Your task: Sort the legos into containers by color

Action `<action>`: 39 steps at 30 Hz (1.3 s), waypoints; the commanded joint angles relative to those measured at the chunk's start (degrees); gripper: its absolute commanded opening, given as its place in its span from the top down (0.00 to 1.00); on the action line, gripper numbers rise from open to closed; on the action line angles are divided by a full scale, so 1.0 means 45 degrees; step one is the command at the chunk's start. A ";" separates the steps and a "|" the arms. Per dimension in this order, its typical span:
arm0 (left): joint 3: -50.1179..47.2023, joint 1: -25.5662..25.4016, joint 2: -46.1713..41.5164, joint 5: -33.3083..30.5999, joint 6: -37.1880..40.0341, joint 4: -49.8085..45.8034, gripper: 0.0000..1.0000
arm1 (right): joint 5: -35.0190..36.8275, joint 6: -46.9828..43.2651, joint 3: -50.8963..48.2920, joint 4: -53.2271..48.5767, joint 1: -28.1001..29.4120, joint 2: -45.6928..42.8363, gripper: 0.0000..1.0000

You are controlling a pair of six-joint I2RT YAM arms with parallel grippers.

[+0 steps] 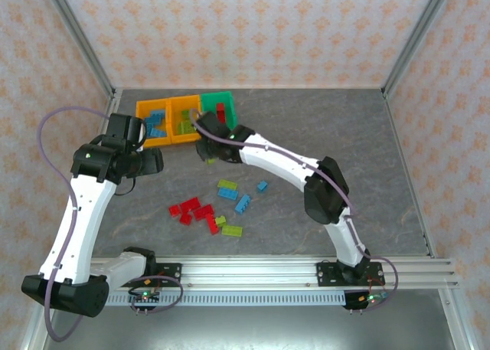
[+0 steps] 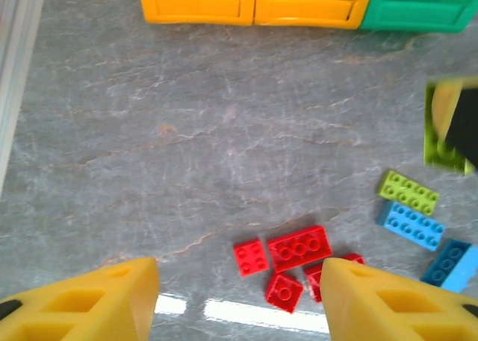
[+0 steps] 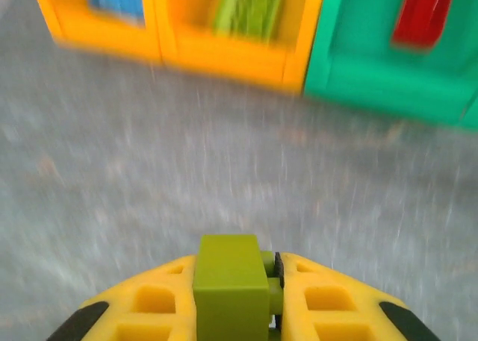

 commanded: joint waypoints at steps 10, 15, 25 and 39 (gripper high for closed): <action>-0.0075 0.0035 -0.0402 0.1268 -0.0829 0.0107 0.29 | 0.1260 -0.0913 0.9489 0.4799 -0.1159 0.7922 0.81; -0.0444 0.0049 -0.0420 0.1758 -0.1081 0.0051 0.25 | 0.1120 -0.1443 1.0482 0.7394 -0.1655 0.9099 0.93; -0.0062 0.0049 0.0902 0.1804 0.0021 0.0237 0.22 | -0.0575 -0.0840 0.8950 0.6650 -0.1807 0.7546 0.46; 0.1278 0.0049 0.2339 0.1614 0.0514 0.0974 0.20 | -0.1256 0.0192 0.2695 -0.1048 -0.1884 -0.0575 0.29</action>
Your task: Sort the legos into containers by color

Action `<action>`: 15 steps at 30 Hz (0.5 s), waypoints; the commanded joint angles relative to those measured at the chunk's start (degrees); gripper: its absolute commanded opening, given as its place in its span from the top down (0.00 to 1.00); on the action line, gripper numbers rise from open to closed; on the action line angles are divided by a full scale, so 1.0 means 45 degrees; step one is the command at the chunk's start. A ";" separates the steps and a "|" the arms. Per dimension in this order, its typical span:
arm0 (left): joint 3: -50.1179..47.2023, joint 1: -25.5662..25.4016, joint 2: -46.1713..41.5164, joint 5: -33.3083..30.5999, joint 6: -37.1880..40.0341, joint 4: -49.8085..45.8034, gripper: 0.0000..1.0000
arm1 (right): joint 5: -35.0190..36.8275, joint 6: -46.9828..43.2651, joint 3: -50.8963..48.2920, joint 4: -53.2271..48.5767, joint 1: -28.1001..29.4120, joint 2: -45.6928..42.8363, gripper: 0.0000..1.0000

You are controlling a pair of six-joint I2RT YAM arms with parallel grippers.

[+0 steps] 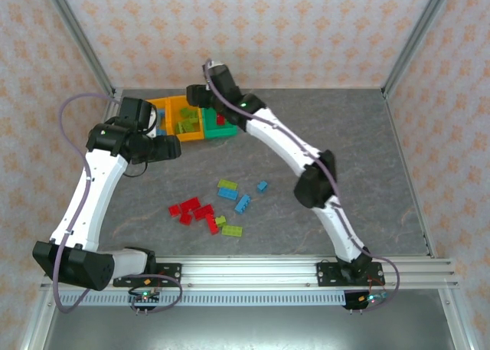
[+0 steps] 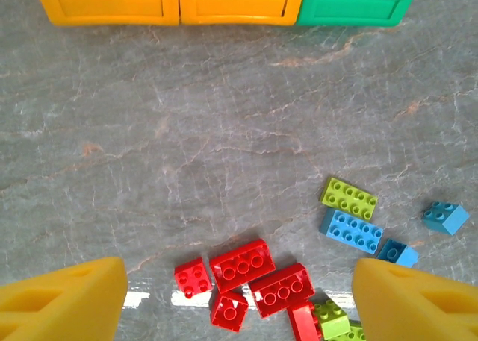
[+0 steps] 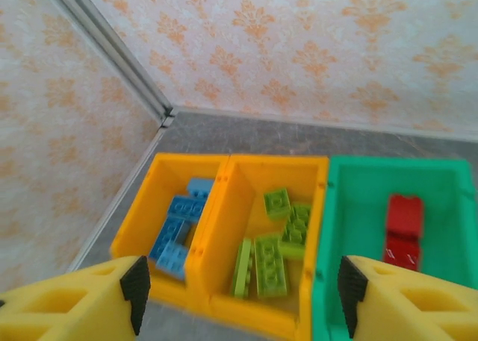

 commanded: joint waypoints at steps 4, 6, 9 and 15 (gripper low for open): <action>0.0359 0.0037 -0.0037 -0.0261 -0.0057 -0.0084 0.20 | -0.1510 0.0852 -0.6157 -0.2553 0.0397 -0.4575 0.20; 0.0748 0.0049 -0.0159 -0.1219 -0.1021 -0.0538 0.20 | -0.1313 0.0438 -0.7250 -0.3116 0.1257 -0.5166 0.19; 0.1363 0.0049 -0.0707 -0.2012 -0.2601 -0.1107 0.20 | -0.1160 -0.0054 -0.8056 -0.3797 0.2838 -0.5138 0.16; 0.0381 0.0049 -0.2655 -0.3264 -0.4133 -0.0867 0.20 | -0.1463 0.0036 -0.7320 -0.3834 0.4476 -0.2832 0.12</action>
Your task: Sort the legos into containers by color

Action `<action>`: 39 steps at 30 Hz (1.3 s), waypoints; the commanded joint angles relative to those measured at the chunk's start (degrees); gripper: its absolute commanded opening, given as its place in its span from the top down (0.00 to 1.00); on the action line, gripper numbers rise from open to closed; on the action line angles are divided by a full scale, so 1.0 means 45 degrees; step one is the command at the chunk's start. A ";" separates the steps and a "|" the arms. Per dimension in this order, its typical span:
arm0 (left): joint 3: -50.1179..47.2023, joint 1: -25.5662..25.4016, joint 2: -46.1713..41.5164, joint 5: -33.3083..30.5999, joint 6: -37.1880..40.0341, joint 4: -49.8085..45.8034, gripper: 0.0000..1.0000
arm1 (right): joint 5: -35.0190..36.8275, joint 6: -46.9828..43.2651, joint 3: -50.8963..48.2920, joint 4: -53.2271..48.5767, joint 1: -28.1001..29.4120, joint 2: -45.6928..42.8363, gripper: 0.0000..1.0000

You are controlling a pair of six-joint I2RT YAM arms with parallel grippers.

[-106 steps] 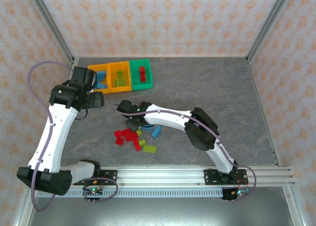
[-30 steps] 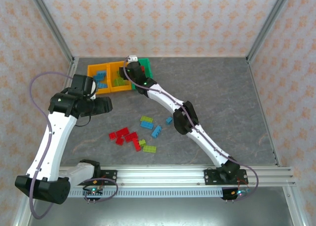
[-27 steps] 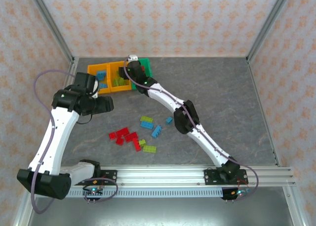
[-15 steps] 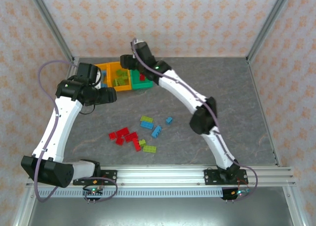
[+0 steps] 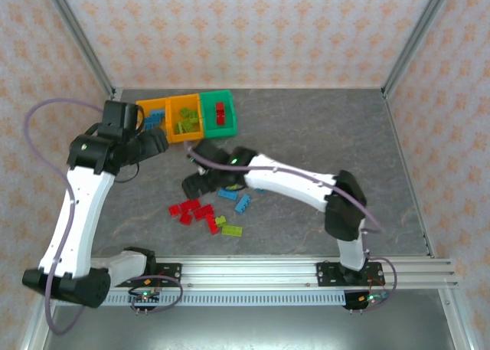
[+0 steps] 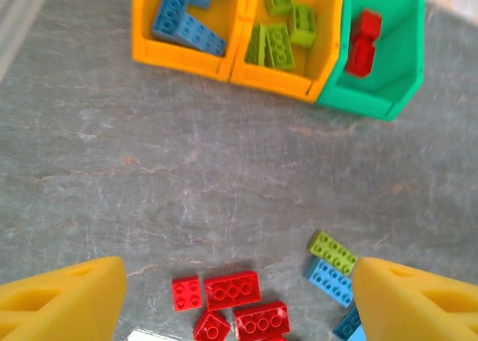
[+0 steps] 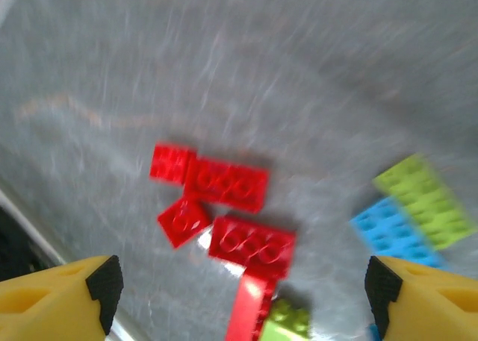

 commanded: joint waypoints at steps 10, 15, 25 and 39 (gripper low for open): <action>-0.1102 0.0043 -0.2470 -0.0875 0.0424 -0.1146 0.20 | 0.1696 0.0829 0.2836 -0.0401 0.0843 0.3976 0.01; -0.1754 -0.0001 -0.2722 -0.0469 0.0214 -0.0885 0.20 | 0.1720 0.0883 0.3569 -0.0595 0.0850 0.4935 0.00; -0.1885 -0.0104 -0.2910 -0.0590 0.0330 -0.0754 0.19 | 0.2476 0.1596 0.3328 -0.0889 0.0804 0.5170 0.12; -0.2079 -0.0237 -0.2872 -0.0642 0.0366 -0.0395 0.18 | 0.1033 0.1699 0.1767 -0.0193 0.0426 0.4322 0.15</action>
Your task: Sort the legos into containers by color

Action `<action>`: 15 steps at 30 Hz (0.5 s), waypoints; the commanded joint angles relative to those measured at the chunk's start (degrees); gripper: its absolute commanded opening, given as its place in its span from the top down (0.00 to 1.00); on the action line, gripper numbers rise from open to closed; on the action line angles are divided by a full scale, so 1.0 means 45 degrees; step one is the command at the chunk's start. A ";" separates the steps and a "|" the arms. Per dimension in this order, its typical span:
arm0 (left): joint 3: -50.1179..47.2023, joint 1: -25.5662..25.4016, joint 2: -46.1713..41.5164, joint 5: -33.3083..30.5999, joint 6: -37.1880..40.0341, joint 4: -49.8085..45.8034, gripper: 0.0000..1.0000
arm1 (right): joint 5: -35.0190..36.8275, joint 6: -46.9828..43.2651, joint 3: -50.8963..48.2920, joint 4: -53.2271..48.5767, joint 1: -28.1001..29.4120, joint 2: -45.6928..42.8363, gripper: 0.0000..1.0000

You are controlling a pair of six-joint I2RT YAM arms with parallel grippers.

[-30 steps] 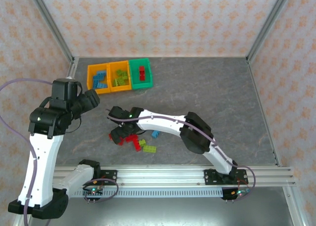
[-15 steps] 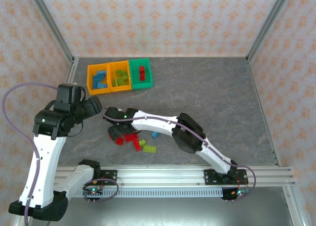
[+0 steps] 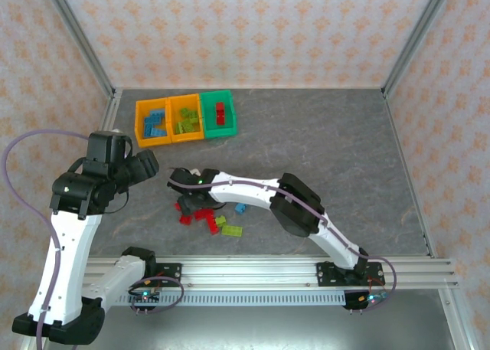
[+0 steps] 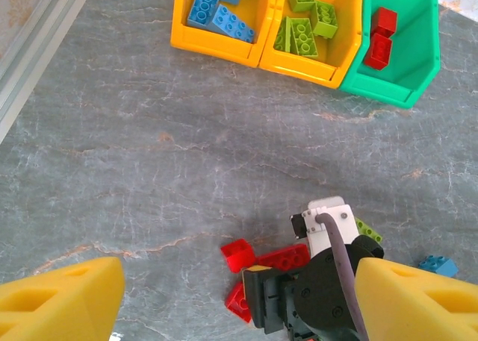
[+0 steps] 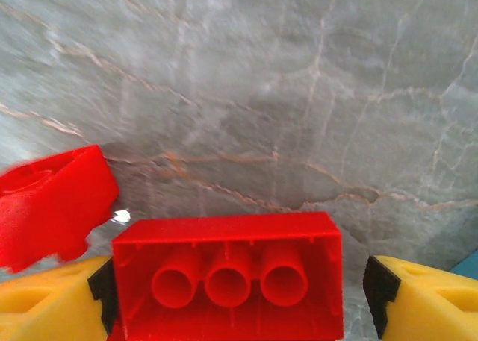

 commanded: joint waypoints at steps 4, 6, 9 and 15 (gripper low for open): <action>-0.0057 -0.0101 0.0024 -0.0271 0.0161 0.0179 0.18 | -0.0515 0.0154 0.0458 -0.0672 -0.0267 0.0407 0.20; -0.0048 -0.0102 0.0024 -0.0345 0.0227 0.0140 0.18 | -0.0075 0.0290 0.0367 -0.0524 -0.0313 0.0371 0.23; -0.0093 -0.0108 0.0005 -0.0332 0.0259 0.0118 0.18 | 0.0576 0.0524 0.0573 -0.0697 -0.0453 0.0416 0.33; -0.0112 -0.0094 0.0024 -0.0159 0.0298 0.0152 0.18 | 0.1232 0.0871 0.0367 0.0088 -0.0840 -0.0843 0.42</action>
